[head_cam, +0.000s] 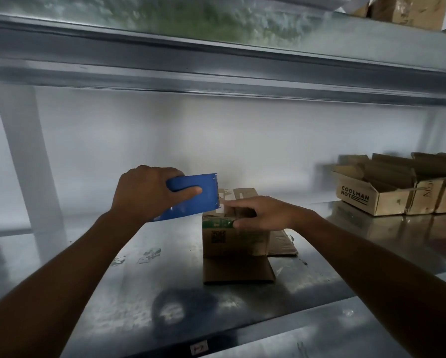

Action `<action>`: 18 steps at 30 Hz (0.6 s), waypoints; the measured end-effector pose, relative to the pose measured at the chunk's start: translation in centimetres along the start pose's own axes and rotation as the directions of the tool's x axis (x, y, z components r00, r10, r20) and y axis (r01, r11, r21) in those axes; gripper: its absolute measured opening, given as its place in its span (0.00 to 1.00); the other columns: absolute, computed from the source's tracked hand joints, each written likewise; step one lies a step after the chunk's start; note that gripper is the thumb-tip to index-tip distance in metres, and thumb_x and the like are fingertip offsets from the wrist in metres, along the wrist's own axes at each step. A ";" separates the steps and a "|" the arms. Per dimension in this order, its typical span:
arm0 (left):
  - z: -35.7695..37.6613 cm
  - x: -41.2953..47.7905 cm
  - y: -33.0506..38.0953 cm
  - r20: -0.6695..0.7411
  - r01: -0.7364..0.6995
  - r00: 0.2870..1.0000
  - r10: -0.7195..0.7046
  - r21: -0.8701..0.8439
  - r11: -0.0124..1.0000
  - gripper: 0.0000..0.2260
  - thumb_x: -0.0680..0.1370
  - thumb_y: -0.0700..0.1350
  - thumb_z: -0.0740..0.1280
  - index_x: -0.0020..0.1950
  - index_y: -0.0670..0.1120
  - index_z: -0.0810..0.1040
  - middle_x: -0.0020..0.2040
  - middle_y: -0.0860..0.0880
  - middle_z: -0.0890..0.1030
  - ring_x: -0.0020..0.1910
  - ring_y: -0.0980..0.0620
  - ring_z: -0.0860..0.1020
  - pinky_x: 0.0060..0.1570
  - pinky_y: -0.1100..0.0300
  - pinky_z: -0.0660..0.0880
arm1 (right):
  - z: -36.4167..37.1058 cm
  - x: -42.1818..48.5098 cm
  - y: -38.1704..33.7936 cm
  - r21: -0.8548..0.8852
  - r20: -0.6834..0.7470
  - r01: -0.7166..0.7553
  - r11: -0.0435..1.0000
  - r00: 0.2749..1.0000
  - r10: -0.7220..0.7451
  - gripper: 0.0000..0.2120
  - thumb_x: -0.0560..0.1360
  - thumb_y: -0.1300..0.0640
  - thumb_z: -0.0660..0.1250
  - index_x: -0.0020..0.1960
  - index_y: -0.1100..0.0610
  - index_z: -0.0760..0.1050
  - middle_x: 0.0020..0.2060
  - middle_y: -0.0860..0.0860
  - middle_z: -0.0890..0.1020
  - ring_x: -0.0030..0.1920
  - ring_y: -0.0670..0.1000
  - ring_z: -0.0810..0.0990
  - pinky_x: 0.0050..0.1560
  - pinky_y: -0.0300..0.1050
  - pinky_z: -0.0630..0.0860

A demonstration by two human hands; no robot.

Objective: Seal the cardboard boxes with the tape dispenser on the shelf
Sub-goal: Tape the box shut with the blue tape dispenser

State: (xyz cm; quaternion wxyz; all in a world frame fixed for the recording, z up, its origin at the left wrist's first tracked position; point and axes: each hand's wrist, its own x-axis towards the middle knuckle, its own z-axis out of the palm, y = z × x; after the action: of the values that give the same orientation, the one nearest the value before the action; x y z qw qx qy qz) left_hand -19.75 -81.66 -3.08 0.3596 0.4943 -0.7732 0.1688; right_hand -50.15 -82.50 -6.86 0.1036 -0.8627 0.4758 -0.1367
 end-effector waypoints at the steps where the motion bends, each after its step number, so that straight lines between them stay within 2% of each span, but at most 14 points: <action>1: 0.2 -0.1 0.1 0.001 -0.001 1.000 0.001 0.001 1.000 0.33 0.67 0.78 0.54 0.55 0.59 0.83 0.36 0.58 0.77 0.36 0.55 0.75 0.33 0.65 0.63 | 0.1 -0.1 0.1 0.000 -0.005 0.011 1.000 1.000 -0.011 0.22 0.81 0.41 0.65 0.73 0.43 0.70 0.56 0.35 0.79 0.56 0.30 0.73 0.52 0.29 0.68; 3: 0.4 -0.2 0.1 -0.001 0.011 1.000 -0.011 -0.006 1.000 0.34 0.66 0.78 0.53 0.55 0.59 0.83 0.36 0.59 0.77 0.36 0.55 0.75 0.35 0.63 0.64 | 0.1 -0.2 0.3 0.025 -0.017 0.043 0.999 0.999 -0.043 0.23 0.81 0.41 0.64 0.75 0.44 0.70 0.61 0.36 0.77 0.59 0.28 0.72 0.55 0.27 0.68; 5: 0.6 -0.2 0.1 0.006 0.023 1.000 -0.023 0.007 1.000 0.34 0.66 0.79 0.53 0.55 0.59 0.83 0.36 0.59 0.77 0.37 0.56 0.75 0.36 0.63 0.65 | 0.2 -0.2 0.6 0.200 -0.056 0.052 0.978 0.998 -0.041 0.21 0.82 0.41 0.63 0.73 0.45 0.73 0.63 0.37 0.78 0.62 0.32 0.73 0.62 0.32 0.70; 7: 0.7 -0.1 0.1 0.011 0.021 1.000 -0.021 0.037 0.999 0.34 0.66 0.79 0.52 0.55 0.59 0.83 0.37 0.59 0.78 0.36 0.56 0.75 0.36 0.63 0.65 | 0.3 0.1 0.7 0.362 -0.162 0.046 0.931 0.987 0.014 0.18 0.83 0.44 0.61 0.71 0.46 0.75 0.64 0.37 0.78 0.65 0.35 0.74 0.68 0.38 0.69; 10: 0.9 0.2 0.2 -0.001 0.043 0.999 -0.043 0.051 0.998 0.36 0.66 0.81 0.51 0.54 0.60 0.83 0.39 0.57 0.82 0.36 0.55 0.76 0.36 0.62 0.67 | 0.1 1.0 1.0 0.327 -0.258 0.009 0.945 0.963 0.080 0.19 0.83 0.46 0.62 0.73 0.46 0.73 0.71 0.42 0.74 0.70 0.40 0.70 0.73 0.42 0.65; 13: 1.2 0.5 0.6 -0.029 0.052 0.998 -0.051 0.051 0.997 0.39 0.65 0.84 0.48 0.52 0.60 0.84 0.37 0.57 0.83 0.34 0.55 0.76 0.36 0.62 0.67 | -0.1 1.5 1.8 0.266 -0.200 -0.044 0.963 0.975 0.100 0.26 0.81 0.41 0.64 0.76 0.47 0.69 0.73 0.46 0.71 0.69 0.43 0.69 0.66 0.38 0.66; 14: 1.4 0.6 0.8 -0.055 0.037 0.998 -0.034 0.051 0.998 0.37 0.66 0.83 0.49 0.52 0.60 0.84 0.36 0.56 0.83 0.34 0.54 0.76 0.36 0.62 0.67 | 0.0 1.5 2.0 0.240 -0.182 -0.045 0.970 0.979 0.090 0.28 0.80 0.38 0.63 0.76 0.49 0.69 0.71 0.48 0.73 0.66 0.45 0.72 0.63 0.38 0.68; 16: 1.6 0.7 1.3 -0.113 -0.002 0.994 0.006 0.032 0.999 0.34 0.66 0.78 0.53 0.51 0.58 0.86 0.35 0.54 0.84 0.34 0.51 0.79 0.37 0.62 0.68 | 0.5 1.4 2.4 0.140 -0.201 -0.006 0.990 0.979 0.034 0.32 0.78 0.33 0.60 0.71 0.55 0.73 0.62 0.52 0.78 0.59 0.50 0.77 0.60 0.46 0.75; 18: 2.0 0.6 2.0 -0.131 -0.019 0.991 0.018 -0.010 1.000 0.32 0.67 0.76 0.56 0.51 0.56 0.87 0.37 0.54 0.86 0.35 0.49 0.82 0.38 0.61 0.72 | 1.2 1.4 2.8 0.119 -0.276 0.057 0.991 0.961 -0.022 0.26 0.81 0.37 0.60 0.69 0.54 0.76 0.58 0.51 0.80 0.57 0.49 0.79 0.61 0.50 0.77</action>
State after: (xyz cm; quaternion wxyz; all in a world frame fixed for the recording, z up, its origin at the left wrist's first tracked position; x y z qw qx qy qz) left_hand -22.46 -82.37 -3.78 0.4108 0.4729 -0.7534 0.2000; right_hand -51.25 -85.10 -8.63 0.0882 -0.8364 0.4587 -0.2867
